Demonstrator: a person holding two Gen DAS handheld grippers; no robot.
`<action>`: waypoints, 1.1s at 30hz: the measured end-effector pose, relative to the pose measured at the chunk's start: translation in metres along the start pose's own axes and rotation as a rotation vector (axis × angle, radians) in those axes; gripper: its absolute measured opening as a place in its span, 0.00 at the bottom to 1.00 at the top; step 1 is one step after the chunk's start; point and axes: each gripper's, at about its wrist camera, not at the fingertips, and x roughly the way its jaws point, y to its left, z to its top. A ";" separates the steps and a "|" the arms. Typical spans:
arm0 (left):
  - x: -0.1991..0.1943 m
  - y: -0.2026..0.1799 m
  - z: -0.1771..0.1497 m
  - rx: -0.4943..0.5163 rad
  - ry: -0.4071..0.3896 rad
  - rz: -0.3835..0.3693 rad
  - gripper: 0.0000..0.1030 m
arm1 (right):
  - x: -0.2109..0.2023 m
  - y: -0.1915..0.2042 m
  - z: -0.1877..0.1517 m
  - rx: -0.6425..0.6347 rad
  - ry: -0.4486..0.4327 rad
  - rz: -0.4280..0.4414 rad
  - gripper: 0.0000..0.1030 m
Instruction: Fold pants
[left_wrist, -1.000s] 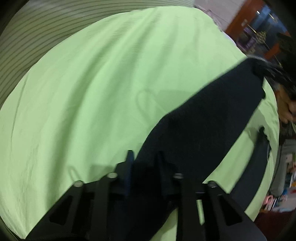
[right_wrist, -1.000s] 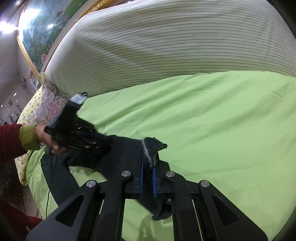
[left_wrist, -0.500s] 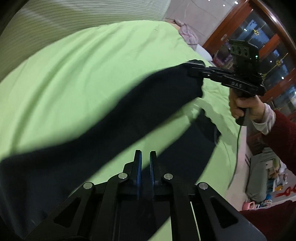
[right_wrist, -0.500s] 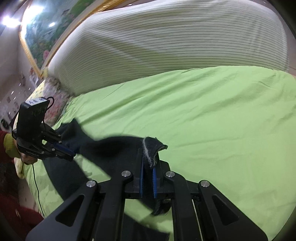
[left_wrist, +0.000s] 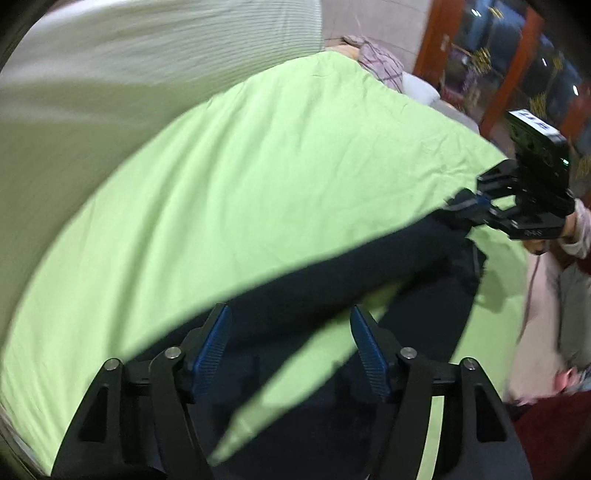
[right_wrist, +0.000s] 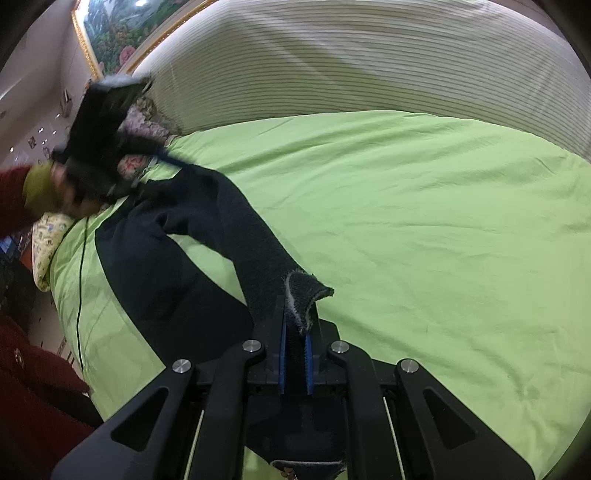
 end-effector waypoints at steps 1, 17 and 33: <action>0.005 0.004 0.007 0.030 0.020 -0.011 0.76 | 0.000 0.000 -0.001 -0.006 0.002 0.003 0.08; 0.069 0.029 0.009 0.212 0.367 -0.275 0.12 | 0.000 -0.002 0.006 -0.040 -0.020 -0.067 0.08; 0.014 -0.049 -0.076 -0.062 0.142 -0.386 0.07 | -0.013 0.022 -0.041 -0.107 0.039 -0.198 0.08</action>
